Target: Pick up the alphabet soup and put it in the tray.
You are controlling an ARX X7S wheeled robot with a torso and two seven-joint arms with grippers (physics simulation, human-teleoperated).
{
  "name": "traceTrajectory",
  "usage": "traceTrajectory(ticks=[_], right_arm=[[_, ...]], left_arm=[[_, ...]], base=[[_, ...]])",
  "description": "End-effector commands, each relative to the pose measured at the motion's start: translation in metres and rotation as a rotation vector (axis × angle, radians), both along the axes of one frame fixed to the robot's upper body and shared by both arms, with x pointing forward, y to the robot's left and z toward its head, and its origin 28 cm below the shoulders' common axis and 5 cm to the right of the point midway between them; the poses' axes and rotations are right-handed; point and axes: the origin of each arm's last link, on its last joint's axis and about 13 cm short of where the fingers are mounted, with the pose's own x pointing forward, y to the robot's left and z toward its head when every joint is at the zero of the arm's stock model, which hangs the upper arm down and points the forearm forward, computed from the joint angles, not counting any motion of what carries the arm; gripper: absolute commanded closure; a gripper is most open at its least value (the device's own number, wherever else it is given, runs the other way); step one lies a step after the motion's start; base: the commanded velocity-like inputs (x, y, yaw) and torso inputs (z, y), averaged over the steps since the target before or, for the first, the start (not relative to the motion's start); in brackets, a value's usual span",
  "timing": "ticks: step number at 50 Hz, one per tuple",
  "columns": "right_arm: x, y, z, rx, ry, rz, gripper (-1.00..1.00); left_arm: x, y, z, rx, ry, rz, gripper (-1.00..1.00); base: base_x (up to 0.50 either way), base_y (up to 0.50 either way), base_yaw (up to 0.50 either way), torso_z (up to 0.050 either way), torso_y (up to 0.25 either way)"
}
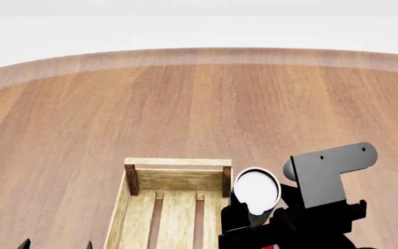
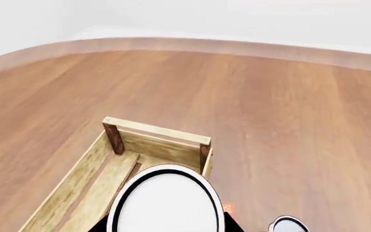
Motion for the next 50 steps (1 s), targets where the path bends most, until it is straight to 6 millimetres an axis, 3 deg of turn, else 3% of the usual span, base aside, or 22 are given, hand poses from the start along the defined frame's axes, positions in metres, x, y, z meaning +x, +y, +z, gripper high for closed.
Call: traceTrajectory(ticks=[1,25,42,50], right_arm=[[0.025,0.021,-0.002,-0.007,0.007,0.103,1.00],[0.075,0.054,-0.031,-0.015,0.137,0.228,1.00],[0.089,0.061,-0.037,-0.003,0.128,0.199,1.00],[0.084,0.066,-0.037,-0.014,0.103,0.187,1.00]], left_arm=[[0.000,0.000,0.001,-0.002,-0.004,0.001,-1.00],[0.000,0.000,0.001,-0.013,-0.001,0.000,-1.00],[-0.001,0.001,0.002,-0.014,-0.004,-0.001,-1.00],[-0.001,0.001,0.002,-0.015,-0.006,-0.002,-1.00]], base=[[0.00,0.00,0.00,0.000,0.000],[0.00,0.00,0.00,0.000,0.001],[0.00,0.00,0.00,0.000,0.001],[0.00,0.00,0.00,0.000,0.000]])
